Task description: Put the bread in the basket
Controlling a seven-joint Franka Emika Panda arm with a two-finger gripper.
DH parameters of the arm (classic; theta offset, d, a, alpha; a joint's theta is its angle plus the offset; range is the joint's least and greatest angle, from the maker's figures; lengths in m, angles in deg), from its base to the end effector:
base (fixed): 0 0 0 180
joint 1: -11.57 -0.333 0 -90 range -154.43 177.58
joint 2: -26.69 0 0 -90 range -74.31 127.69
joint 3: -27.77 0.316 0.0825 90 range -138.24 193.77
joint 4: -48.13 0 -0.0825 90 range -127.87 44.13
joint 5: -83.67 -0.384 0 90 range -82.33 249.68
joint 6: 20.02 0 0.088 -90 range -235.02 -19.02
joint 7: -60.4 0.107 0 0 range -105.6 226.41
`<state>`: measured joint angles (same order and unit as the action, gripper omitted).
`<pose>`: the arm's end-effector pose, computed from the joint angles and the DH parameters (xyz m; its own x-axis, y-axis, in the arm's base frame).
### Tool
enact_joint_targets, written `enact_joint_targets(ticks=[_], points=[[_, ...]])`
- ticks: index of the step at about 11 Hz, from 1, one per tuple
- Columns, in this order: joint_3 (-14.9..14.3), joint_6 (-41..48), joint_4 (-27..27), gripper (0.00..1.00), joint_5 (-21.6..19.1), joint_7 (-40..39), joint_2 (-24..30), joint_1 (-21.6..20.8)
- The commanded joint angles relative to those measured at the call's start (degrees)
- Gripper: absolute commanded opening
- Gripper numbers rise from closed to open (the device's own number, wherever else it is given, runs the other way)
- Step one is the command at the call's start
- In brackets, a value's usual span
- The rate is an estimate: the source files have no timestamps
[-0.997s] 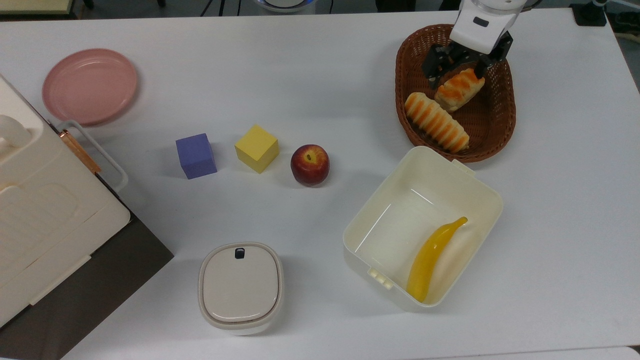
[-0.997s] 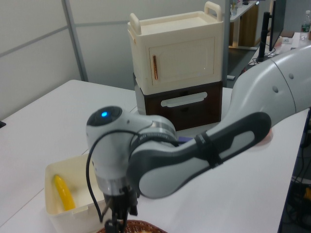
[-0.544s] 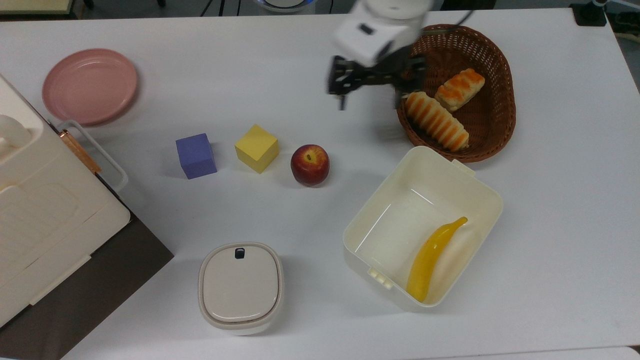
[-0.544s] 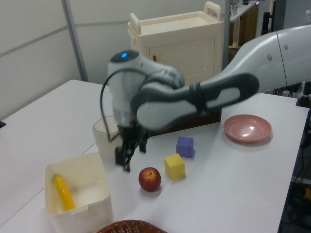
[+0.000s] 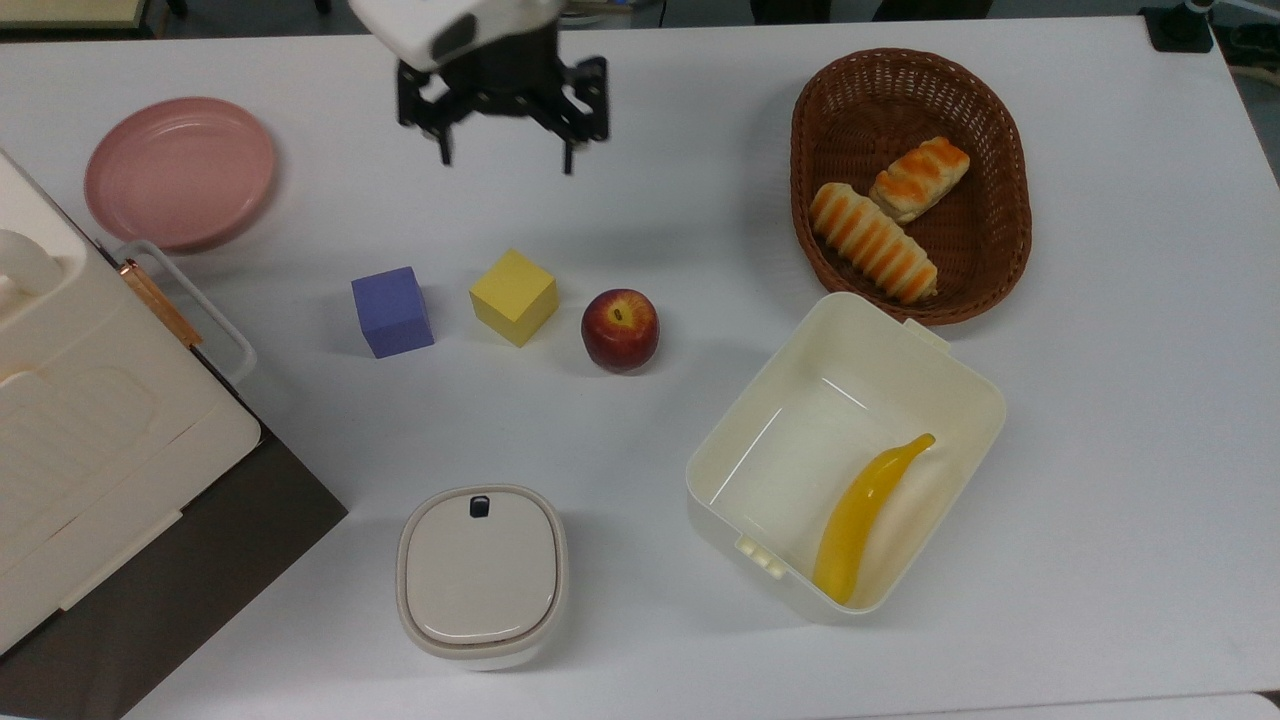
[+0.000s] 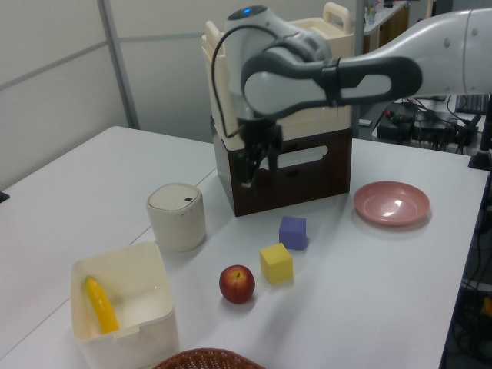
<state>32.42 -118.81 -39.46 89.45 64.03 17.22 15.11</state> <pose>0.6158 -0.0011 0.5622 0.9989 -0.0299 0.0356 -0.0328 -0.9959 0.0846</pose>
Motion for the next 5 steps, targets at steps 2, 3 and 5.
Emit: enact_joint_targets(ticks=[2, 3, 5], points=[[-5.0, 7.6, -0.7, 1.00, -3.2, -2.1, 5.9, -0.5], [-5.6, 7.8, -0.8, 1.00, -5.0, -2.1, 7.0, -0.5], [-5.7, 8.4, -0.7, 1.00, -5.6, -2.3, 7.1, -0.5]])
